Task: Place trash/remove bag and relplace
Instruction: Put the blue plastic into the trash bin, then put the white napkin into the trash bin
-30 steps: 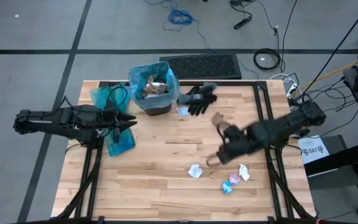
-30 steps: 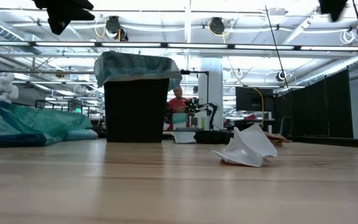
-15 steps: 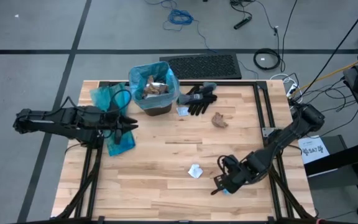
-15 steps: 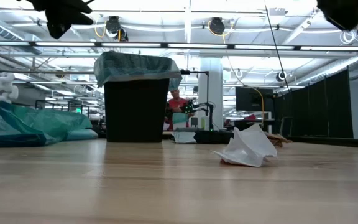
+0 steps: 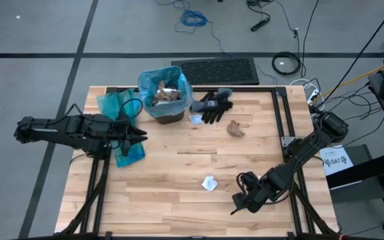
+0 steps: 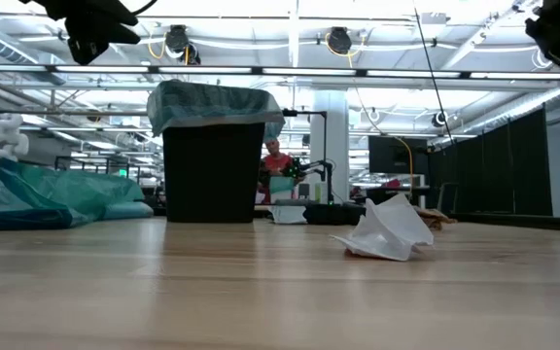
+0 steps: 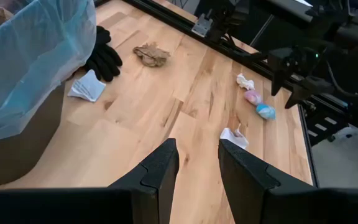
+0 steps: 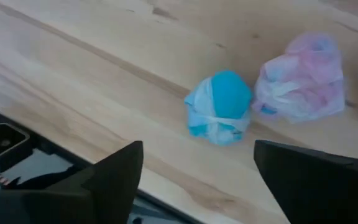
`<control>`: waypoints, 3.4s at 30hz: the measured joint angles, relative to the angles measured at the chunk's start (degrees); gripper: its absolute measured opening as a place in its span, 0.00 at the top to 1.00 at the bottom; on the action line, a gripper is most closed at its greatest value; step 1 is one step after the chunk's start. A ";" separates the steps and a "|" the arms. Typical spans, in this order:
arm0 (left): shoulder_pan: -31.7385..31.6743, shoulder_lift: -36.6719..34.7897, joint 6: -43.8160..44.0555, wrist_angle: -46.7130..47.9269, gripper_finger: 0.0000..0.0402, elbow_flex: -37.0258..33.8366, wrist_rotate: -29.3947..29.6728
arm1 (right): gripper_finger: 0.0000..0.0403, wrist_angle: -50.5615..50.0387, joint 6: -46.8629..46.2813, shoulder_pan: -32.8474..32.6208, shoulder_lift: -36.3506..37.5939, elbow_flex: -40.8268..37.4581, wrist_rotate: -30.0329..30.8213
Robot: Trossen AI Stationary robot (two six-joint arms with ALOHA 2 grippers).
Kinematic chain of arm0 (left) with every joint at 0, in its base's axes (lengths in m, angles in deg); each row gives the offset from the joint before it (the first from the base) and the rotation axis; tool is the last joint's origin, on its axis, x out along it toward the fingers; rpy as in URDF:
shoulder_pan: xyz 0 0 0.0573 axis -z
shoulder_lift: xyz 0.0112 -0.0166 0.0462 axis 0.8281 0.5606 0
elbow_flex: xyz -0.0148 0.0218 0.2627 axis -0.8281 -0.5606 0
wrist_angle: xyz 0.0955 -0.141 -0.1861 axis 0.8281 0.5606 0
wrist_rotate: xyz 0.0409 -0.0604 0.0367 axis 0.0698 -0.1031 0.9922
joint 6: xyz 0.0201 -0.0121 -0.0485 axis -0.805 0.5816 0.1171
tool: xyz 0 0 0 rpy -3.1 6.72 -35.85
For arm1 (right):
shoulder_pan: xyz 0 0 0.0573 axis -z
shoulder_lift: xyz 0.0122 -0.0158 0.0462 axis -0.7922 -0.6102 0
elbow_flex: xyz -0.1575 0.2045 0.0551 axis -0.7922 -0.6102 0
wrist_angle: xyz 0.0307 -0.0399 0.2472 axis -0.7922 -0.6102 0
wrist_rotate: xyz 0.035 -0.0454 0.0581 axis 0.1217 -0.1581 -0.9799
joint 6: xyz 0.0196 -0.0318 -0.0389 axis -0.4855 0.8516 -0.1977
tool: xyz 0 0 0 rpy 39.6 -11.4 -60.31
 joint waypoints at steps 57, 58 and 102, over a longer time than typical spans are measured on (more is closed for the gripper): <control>-5.04 0.22 8.83 2.24 0.70 0.00 12.88 | 0.95 45.66 80.94 65.79 -9.53 25.71 -22.81; -5.16 0.23 9.19 2.21 0.70 0.00 13.43 | 0.94 45.49 82.81 66.17 -11.72 28.70 -22.82; -5.42 1.84 14.32 0.84 0.70 0.00 19.45 | 0.39 18.68 107.67 67.35 -30.11 58.36 -19.79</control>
